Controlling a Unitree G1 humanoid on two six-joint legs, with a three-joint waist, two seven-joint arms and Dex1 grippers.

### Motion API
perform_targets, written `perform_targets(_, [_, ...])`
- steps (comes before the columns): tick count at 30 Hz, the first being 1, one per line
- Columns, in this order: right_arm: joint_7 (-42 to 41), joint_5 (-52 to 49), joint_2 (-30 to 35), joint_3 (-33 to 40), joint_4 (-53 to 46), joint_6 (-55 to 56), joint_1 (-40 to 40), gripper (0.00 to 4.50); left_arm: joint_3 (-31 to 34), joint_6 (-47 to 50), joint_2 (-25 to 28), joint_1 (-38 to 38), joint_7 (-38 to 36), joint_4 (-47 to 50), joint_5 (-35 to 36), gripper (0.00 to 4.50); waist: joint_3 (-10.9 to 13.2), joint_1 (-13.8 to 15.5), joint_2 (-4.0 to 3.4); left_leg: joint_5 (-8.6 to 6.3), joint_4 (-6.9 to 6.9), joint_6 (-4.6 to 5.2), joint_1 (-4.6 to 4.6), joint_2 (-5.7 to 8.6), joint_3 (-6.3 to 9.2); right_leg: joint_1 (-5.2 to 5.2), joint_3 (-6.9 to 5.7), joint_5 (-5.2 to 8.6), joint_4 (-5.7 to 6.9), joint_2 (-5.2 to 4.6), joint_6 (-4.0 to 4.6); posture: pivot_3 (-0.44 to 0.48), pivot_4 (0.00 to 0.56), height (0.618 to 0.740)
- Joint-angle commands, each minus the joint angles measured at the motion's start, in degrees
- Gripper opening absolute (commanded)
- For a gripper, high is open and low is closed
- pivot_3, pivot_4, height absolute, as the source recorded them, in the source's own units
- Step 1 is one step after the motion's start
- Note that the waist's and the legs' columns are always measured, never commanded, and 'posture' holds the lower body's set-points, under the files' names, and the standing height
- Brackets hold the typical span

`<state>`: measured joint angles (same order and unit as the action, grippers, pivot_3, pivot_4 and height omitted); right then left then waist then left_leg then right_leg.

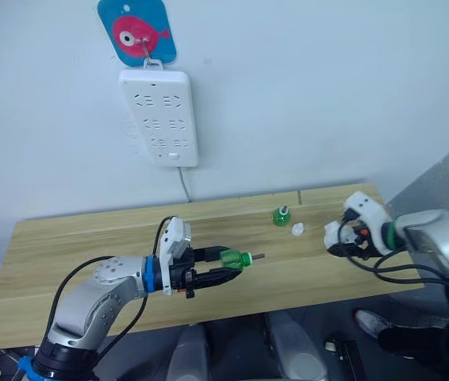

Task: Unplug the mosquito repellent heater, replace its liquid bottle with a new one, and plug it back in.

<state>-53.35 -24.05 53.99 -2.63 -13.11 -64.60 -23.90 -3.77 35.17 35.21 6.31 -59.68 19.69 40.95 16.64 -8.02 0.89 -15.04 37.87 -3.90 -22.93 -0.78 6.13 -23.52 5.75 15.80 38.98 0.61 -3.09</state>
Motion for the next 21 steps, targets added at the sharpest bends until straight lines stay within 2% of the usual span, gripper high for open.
perform_targets(1, [-5.24,-9.54,-1.61,13.0,-9.1,4.6,4.99,3.15,1.75,2.0,1.94,3.5,-3.32,0.62,3.36,2.25,-0.01,0.03,0.02,0.0,0.0,0.0,0.0,-0.01,0.01,0.0,-0.02,0.0,0.0,0.02,-0.01,-0.221,0.232,0.734])
perform_targets(3, [-4.14,-15.57,-4.66,18.77,-12.33,2.53,5.44,3.15,1.94,2.64,2.88,6.28,-5.0,-0.44,3.83,2.25,-0.02,-0.12,0.01,0.0,0.0,0.0,0.0,-0.03,0.03,0.0,-0.04,0.01,0.02,0.05,-0.01,-0.228,0.218,0.734])
perform_targets(8, [1.25,-33.45,-10.25,24.23,-14.56,-10.1,-0.3,3.15,4.02,6.66,3.39,14.55,-6.41,-2.66,8.12,2.25,-0.15,-0.45,0.11,0.02,0.1,-0.03,0.0,-0.03,-0.05,0.02,0.03,-0.09,0.03,0.03,-0.01,-0.225,0.188,0.734])
perform_targets(15, [14.01,-48.04,-17.18,23.42,-17.06,-12.16,-3.73,3.15,6.26,10.14,4.16,22.89,-6.18,-4.95,10.81,2.25,-0.28,-0.31,0.1,0.02,0.05,-0.03,-0.05,0.0,0.03,-0.01,-0.05,-0.23,0.04,0.02,0.22,-0.207,0.173,0.734])
perform_targets(21, [24.19,-56.24,-19.42,20.83,-16.58,-9.59,-3.89,3.15,6.57,12.17,3.16,24.45,-4.54,-4.53,11.92,2.25,-0.33,-0.29,0.11,0.03,0.03,-0.04,-0.08,0.04,0.04,-0.04,-0.07,-0.24,0.06,-0.07,0.22,-0.201,0.172,0.734])
